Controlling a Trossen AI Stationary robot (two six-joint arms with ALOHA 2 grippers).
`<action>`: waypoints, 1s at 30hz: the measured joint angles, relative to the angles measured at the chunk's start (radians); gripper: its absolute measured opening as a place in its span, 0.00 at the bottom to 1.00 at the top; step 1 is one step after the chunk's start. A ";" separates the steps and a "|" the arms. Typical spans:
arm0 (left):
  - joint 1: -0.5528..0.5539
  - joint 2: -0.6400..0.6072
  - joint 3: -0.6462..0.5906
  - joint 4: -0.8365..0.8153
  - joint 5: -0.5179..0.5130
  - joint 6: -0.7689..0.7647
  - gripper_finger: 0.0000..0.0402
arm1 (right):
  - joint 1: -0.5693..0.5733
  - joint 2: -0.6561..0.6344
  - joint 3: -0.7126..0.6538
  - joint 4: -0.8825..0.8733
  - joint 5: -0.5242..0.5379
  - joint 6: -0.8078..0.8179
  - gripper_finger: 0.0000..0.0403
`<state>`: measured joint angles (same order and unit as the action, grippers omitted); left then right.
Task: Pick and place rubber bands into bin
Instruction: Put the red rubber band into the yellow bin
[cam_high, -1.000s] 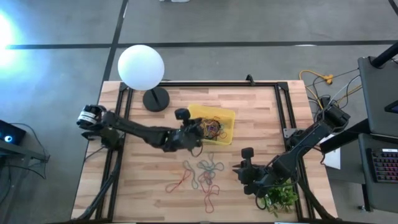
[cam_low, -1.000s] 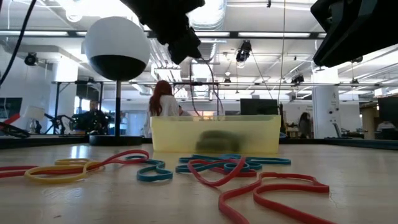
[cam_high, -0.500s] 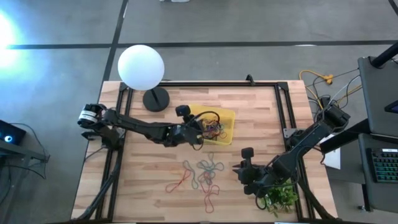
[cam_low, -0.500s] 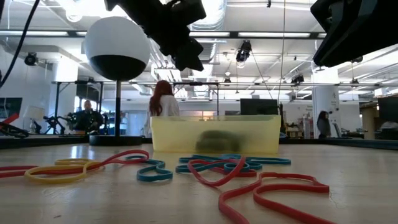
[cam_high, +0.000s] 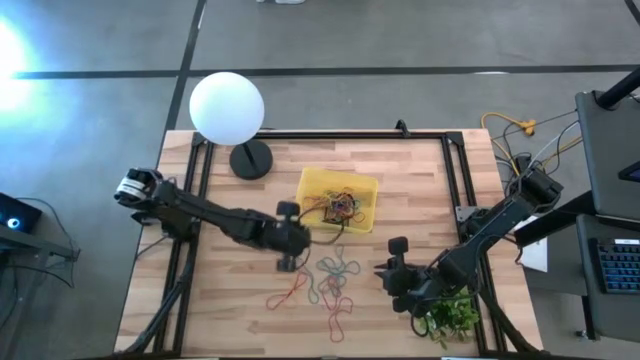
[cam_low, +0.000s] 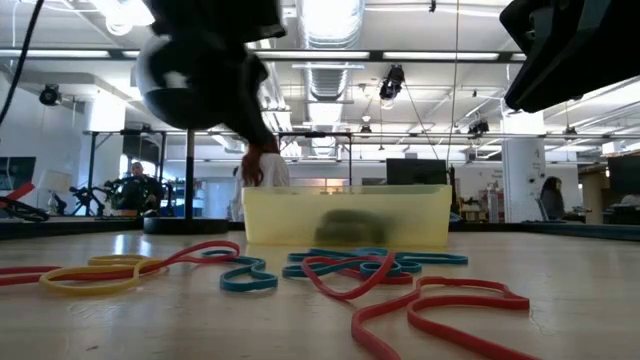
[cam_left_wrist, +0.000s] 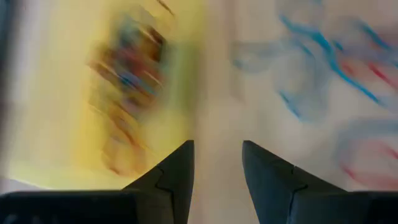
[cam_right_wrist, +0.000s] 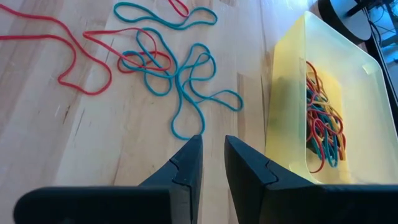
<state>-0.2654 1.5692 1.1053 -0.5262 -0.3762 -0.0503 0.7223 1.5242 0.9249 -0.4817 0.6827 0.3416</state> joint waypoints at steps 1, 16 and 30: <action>-0.017 0.000 0.000 -0.037 0.023 -0.019 0.30 | 0.000 0.000 -0.001 0.001 0.000 0.000 0.14; -0.190 0.090 -0.027 0.037 0.141 -0.309 0.30 | -0.001 0.000 -0.009 0.003 0.000 -0.001 0.14; -0.232 0.225 -0.026 0.173 0.147 -0.367 0.30 | -0.001 0.000 -0.017 0.016 0.000 -0.002 0.14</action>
<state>-0.4976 1.7943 1.0790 -0.3536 -0.2295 -0.4175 0.7216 1.5242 0.9077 -0.4661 0.6830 0.3401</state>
